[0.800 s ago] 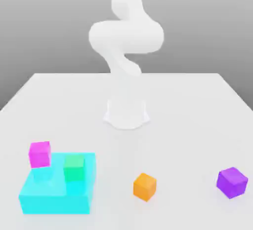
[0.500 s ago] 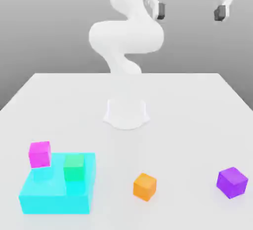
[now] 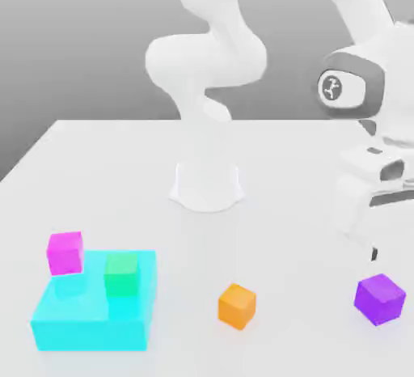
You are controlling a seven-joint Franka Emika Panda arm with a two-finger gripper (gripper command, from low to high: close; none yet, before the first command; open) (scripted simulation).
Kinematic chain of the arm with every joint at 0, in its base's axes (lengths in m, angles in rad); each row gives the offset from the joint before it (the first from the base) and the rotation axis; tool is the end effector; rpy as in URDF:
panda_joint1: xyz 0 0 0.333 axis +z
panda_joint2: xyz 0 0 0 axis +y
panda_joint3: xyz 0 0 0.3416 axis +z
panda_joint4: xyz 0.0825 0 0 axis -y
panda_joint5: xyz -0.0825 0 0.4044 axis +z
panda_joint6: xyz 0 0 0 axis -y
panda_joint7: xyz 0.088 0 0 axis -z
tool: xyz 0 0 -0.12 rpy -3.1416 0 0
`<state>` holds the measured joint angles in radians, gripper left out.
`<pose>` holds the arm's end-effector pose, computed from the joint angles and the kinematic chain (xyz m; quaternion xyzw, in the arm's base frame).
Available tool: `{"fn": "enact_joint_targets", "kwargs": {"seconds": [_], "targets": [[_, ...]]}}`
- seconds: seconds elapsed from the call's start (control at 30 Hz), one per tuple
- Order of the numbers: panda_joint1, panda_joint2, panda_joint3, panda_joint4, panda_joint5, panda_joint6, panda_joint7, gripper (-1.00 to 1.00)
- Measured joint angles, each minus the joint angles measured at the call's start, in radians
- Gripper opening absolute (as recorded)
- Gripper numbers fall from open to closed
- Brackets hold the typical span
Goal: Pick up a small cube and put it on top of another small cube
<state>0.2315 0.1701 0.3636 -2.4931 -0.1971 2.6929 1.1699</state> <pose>0.4011 0.2832 0.2230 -0.9792 0.2011 -0.0257 0.0084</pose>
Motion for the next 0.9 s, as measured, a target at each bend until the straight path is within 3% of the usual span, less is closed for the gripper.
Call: {"fn": "enact_joint_targets", "kwargs": {"seconds": [0.2, 0.23, 0.47, 0.63, 0.8, 0.9], "targets": [[0.111, 0.219, -0.098, 0.022, -0.133, 0.141, 0.115, 0.00], [0.128, 0.245, -0.119, 0.028, -0.151, 0.161, 0.129, -1.00], [0.129, 0.246, -0.120, 0.028, -0.152, 0.163, 0.130, -1.00], [0.059, 0.087, -0.029, -0.009, -0.020, 0.046, 0.031, -1.00], [-0.086, -0.062, -0.129, -0.060, 0.053, -0.045, -0.016, -1.00], [-0.244, -0.151, -0.201, -0.091, 0.087, -0.100, -0.036, -1.00]]}}
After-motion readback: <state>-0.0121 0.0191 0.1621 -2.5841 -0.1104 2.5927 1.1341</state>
